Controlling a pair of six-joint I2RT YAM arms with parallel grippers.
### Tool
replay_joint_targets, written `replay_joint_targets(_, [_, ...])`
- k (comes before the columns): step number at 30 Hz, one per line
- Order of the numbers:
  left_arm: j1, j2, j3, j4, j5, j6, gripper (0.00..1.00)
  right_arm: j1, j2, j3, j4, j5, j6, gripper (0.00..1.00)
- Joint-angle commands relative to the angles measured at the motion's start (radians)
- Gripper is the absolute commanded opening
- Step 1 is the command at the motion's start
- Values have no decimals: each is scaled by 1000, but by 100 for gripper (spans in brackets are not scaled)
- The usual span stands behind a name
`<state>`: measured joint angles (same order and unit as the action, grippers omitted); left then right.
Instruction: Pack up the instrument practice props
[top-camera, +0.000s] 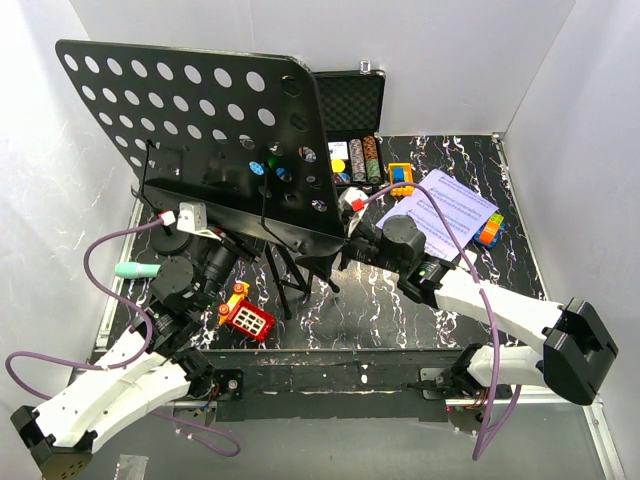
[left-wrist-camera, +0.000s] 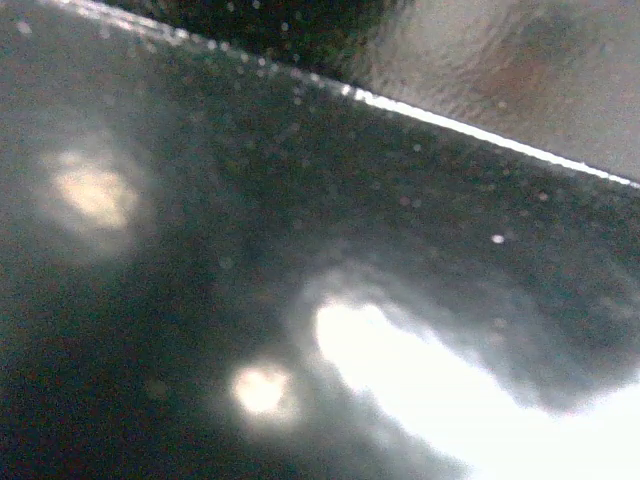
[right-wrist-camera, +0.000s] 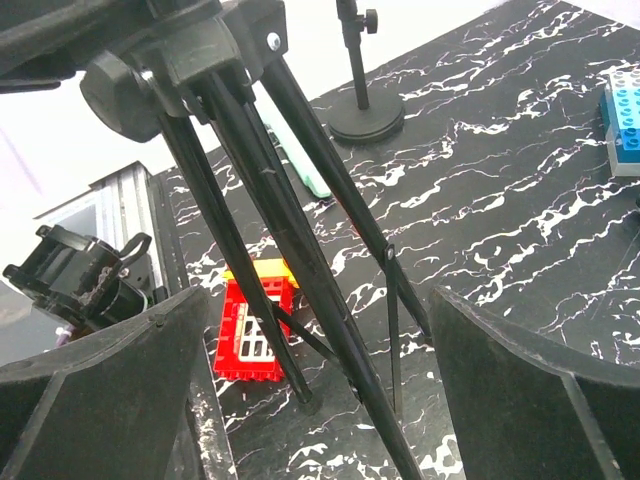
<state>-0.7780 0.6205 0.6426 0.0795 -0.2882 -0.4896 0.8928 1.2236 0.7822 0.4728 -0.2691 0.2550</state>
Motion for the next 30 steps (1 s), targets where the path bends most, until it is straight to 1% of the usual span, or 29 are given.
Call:
replay_joint_targets(1, [-23,108,-126,-517,72,-87,0,14,10,87,15,-39,4,98])
replay_joint_targets(5, [-21,114,-120,-512,61,-83,0,35,59,137,6,-76,23,98])
replay_joint_targets(9, [-21,134,-109,-503,63,-78,0,70,111,175,0,-62,30,98])
replay_joint_targets(13, [-23,143,-104,-492,67,-78,0,113,160,216,-43,50,-2,98])
replay_joint_targets(21, [-23,140,-101,-485,67,-72,0,184,189,192,12,224,-25,98])
replay_joint_targets(27, [-26,142,-89,-474,73,-64,0,245,283,288,-85,497,-23,98])
replay_joint_targets(30, [-26,134,-83,-466,80,-58,0,262,324,298,-56,606,-25,98])
